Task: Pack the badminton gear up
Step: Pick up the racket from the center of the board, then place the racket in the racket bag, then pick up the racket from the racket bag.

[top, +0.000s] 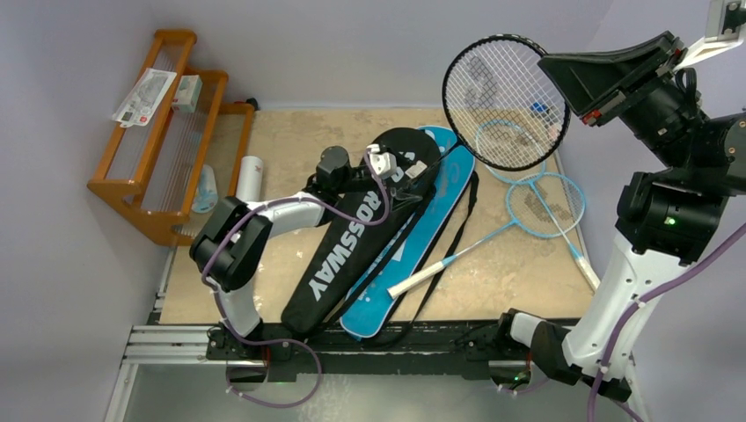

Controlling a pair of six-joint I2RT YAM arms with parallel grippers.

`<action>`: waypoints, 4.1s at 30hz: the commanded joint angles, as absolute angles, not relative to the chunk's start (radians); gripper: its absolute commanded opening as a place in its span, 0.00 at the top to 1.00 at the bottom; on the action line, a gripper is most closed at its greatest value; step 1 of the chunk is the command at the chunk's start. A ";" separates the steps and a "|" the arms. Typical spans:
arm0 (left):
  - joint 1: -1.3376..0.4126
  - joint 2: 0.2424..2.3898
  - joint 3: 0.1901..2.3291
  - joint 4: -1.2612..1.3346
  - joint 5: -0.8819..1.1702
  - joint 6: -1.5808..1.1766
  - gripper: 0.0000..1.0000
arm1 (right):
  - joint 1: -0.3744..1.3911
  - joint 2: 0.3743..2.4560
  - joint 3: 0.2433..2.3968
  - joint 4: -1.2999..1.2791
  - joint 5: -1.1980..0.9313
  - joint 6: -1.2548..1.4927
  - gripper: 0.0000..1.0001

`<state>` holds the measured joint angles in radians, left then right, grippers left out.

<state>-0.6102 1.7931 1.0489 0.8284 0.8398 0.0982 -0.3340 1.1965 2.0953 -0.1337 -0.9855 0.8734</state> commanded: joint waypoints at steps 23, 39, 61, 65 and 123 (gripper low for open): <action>-0.612 1.598 1.021 0.452 0.611 0.061 1.00 | -0.334 1.211 1.913 -0.055 -0.734 0.951 0.30; -0.617 1.367 0.989 0.035 0.456 -0.321 1.00 | -0.311 1.066 1.253 0.159 -0.685 1.049 0.11; -0.820 1.443 0.815 0.073 0.130 -0.424 1.00 | 0.396 1.295 0.910 -0.040 -0.053 0.978 0.37; -0.863 1.478 0.798 0.088 0.035 -0.430 1.00 | 0.400 1.310 0.837 -0.063 -0.003 1.036 0.38; -0.965 1.371 0.719 0.088 -0.030 -0.481 0.72 | 0.399 1.533 0.944 -0.121 0.060 1.017 1.00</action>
<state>-0.9581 1.4586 0.7410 0.0807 0.0097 -0.4877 0.3985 1.5642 0.8833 -0.0723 0.0227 1.0679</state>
